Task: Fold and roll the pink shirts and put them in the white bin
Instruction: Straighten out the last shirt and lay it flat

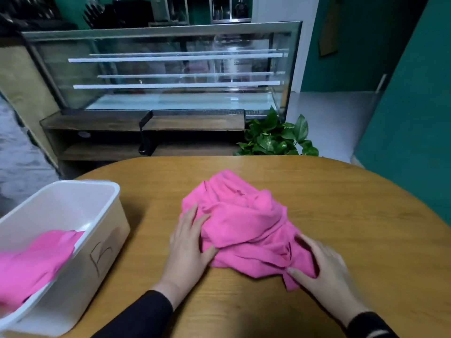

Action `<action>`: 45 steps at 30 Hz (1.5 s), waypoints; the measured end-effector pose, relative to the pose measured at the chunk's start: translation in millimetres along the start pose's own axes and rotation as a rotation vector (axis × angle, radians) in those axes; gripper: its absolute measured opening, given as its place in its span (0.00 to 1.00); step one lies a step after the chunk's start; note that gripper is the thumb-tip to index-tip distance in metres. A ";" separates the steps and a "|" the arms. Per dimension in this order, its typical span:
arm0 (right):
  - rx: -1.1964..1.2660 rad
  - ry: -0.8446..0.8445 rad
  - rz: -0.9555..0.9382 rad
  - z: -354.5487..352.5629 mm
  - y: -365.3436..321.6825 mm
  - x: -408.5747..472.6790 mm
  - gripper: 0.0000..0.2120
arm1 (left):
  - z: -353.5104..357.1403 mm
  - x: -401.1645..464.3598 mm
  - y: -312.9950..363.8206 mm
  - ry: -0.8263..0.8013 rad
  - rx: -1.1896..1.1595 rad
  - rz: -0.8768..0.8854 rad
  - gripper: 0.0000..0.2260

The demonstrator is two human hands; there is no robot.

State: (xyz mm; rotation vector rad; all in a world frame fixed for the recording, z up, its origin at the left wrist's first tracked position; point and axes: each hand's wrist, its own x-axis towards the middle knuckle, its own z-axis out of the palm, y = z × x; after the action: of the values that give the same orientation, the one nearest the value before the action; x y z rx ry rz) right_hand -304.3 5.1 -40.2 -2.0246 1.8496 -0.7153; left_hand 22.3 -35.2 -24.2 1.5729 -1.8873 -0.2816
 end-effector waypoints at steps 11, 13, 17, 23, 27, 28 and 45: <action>-0.153 0.019 -0.047 9.7 4.8 5.7 0.28 | 31.0 -8.9 1.9 -0.018 -0.082 -0.121 0.29; -0.148 0.088 -0.078 13.4 7.8 6.1 0.24 | 30.5 -9.9 0.7 -0.022 -0.088 -0.128 0.29; -0.146 0.063 -0.082 11.5 10.2 6.3 0.22 | 28.5 -9.7 4.3 -0.022 -0.107 -0.149 0.28; -0.158 0.163 -0.063 17.9 15.7 10.3 0.22 | 13.5 -7.6 17.6 0.005 -0.192 -0.235 0.16; 0.067 0.216 0.169 12.4 12.7 9.5 0.18 | -4.9 -12.8 29.6 0.007 -0.342 -0.405 0.08; 0.170 0.233 0.209 9.2 13.9 8.4 0.20 | -11.2 -14.3 32.9 0.031 -0.399 -0.428 0.06; 0.011 0.036 0.138 -101.1 -106.7 5.9 0.26 | -145.4 6.1 124.9 0.225 -1.084 -0.545 0.16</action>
State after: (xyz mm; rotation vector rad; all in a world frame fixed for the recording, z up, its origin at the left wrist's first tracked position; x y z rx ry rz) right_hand -270.6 22.9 102.0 -1.8673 1.9782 -0.7267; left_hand 10.2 25.8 157.2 1.1920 -0.7929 -1.0912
